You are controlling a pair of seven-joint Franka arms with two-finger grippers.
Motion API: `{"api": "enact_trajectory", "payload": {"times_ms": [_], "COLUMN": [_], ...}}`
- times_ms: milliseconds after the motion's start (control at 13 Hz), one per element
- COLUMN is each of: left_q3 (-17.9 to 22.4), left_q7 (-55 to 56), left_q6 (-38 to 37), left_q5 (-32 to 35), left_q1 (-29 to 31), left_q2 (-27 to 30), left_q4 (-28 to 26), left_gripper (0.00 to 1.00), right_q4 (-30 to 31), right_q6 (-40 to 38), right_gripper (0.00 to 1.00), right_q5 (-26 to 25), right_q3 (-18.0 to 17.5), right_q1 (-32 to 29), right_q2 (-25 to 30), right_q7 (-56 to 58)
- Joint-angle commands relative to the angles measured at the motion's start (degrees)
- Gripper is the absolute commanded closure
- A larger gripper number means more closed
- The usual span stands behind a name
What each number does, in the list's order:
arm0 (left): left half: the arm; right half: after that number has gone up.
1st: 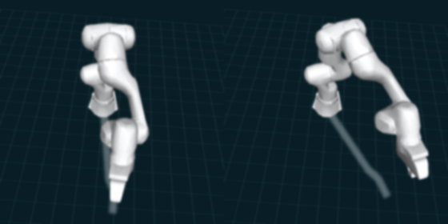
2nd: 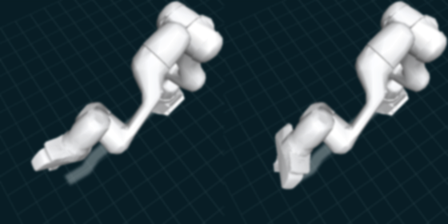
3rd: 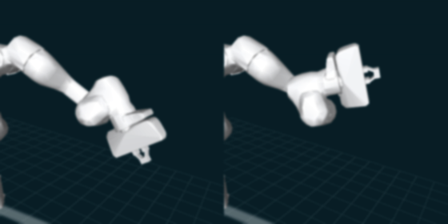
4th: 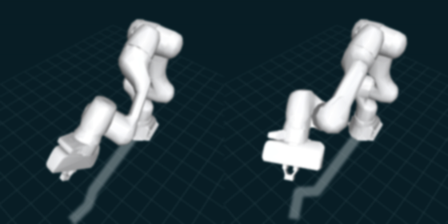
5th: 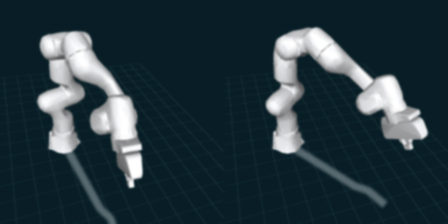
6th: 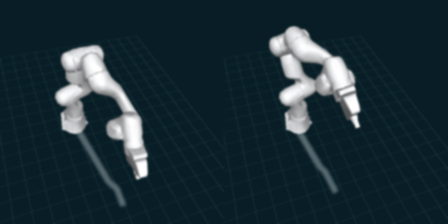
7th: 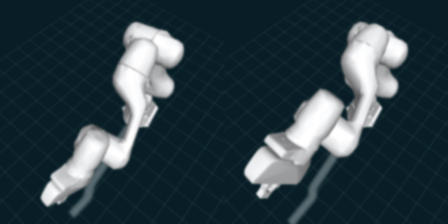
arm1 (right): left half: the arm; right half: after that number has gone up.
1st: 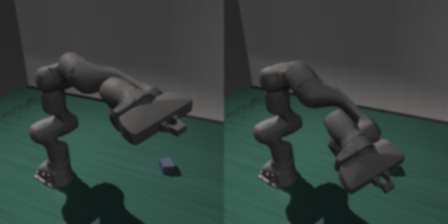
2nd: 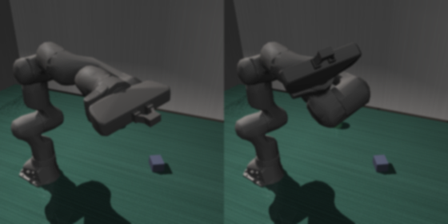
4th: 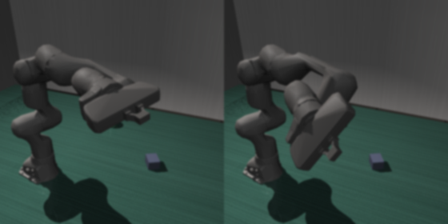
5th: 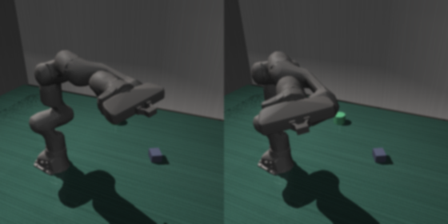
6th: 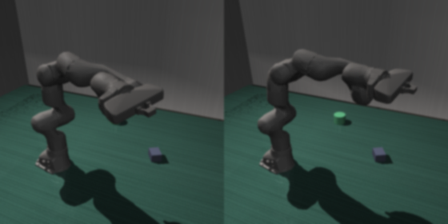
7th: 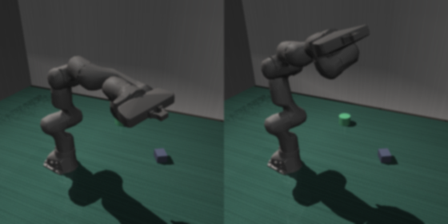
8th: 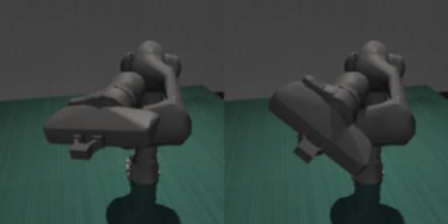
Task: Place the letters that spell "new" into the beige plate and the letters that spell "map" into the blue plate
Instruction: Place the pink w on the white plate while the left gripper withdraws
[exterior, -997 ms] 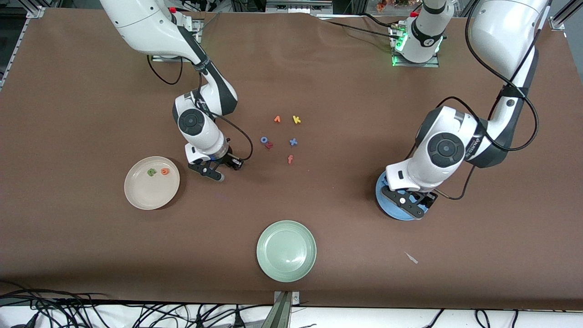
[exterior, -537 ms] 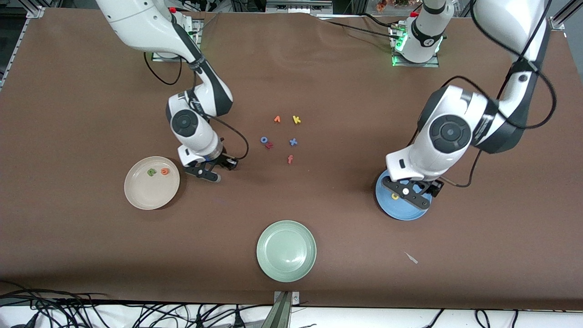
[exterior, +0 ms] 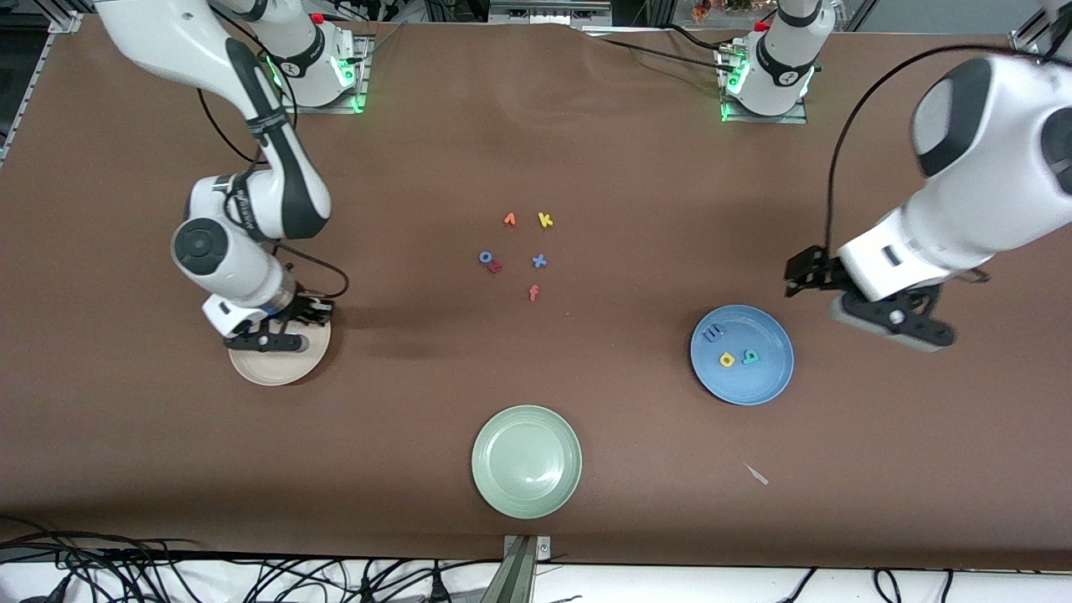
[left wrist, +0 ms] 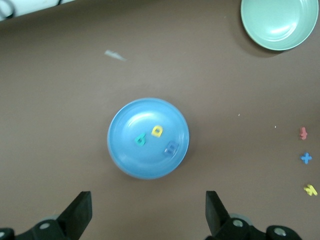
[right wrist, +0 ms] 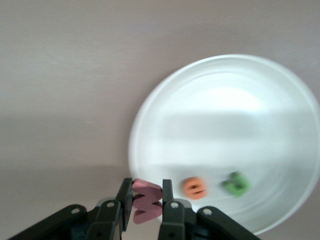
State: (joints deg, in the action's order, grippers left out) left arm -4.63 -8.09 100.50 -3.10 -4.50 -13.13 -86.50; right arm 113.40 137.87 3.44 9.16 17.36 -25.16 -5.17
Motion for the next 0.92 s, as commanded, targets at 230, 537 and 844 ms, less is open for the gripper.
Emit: {"api": "enact_trajectory", "payload": {"times_ms": [230, 537, 844], "left_q3": [4.62, 5.33, 6.47], "left_q7": [1.58, 1.94, 1.33], "left_q6": [-1.97, -2.23, -5.63], "left_q5": [2.66, 1.7, 2.22], "left_q1": [-2.7, -4.55, -3.68], "left_q2": [16.88, 17.96, 17.44], "left_q4": [-12.89, -13.7, -12.3], "left_gripper": [0.0, 0.0, 0.0], "right_q4": [-2.29, -2.48, -5.54], "right_q6": [1.52, 2.49, -5.64], "right_gripper": [0.86, 0.0, 0.0], "right_q5": [0.78, 1.57, 2.8], "right_q3": [0.16, 0.16, -0.1], "right_q1": [-4.18, -4.35, -4.27], "right_q2": [-2.87, -3.24, 0.88], "right_q7": [8.51, 7.46, 4.31]}}
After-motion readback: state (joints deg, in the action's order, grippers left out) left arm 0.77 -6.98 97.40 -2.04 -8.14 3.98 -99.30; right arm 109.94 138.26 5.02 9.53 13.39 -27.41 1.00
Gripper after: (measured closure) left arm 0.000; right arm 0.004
